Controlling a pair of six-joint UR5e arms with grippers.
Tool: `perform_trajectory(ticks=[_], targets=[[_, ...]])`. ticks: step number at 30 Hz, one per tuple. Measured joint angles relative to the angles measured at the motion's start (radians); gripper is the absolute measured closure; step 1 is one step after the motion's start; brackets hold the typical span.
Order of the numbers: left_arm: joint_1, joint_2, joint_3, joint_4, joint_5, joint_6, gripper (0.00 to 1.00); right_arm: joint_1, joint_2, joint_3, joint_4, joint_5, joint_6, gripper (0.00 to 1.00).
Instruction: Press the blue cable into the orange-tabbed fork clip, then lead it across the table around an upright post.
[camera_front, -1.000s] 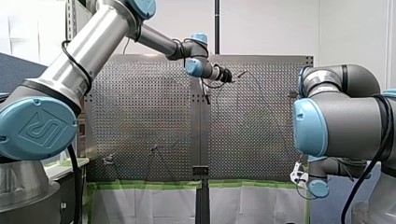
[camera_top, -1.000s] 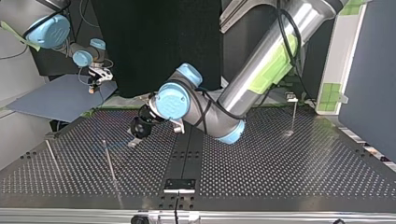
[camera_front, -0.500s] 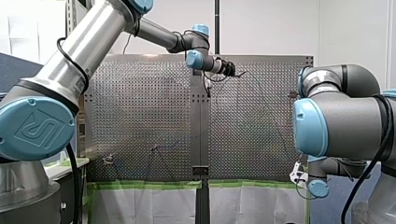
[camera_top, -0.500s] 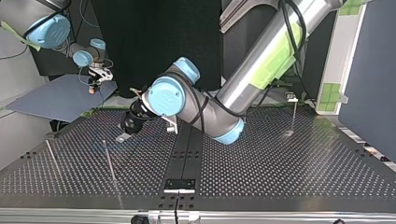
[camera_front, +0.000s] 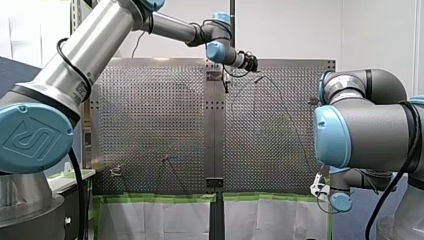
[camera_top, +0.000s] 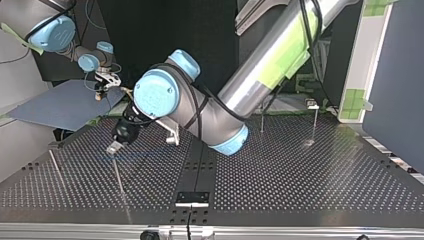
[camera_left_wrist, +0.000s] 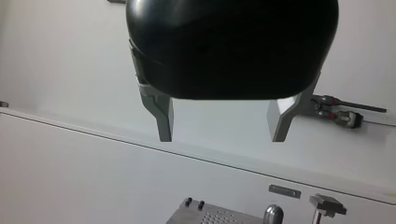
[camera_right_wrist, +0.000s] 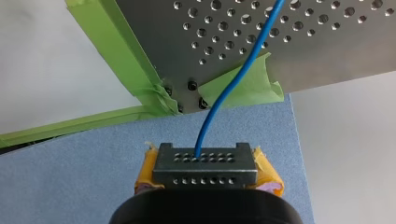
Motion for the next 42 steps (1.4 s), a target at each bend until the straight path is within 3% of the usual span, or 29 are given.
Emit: perform_trajectory(ticks=[13, 18, 35, 42], targets=[[-0.018, -0.006, 0.0, -0.035, -0.109, 0.096, 0.02, 0.001, 0.0, 0.0, 0.0, 0.0, 0.002, 1.0], [-0.018, -0.007, -0.001, -0.037, -0.138, 0.098, 0.02, 0.001, 0.0, 0.0, -0.001, 0.0, 0.004, 1.0], [-0.02, -0.007, -0.005, -0.059, -0.162, 0.093, 0.02, 0.004, 0.0, 0.0, -0.002, -0.015, 0.006, 1.0], [-0.021, -0.006, -0.012, -0.105, -0.209, 0.079, 0.02, 0.005, 0.0, 0.0, 0.0, -0.015, 0.006, 1.0]])
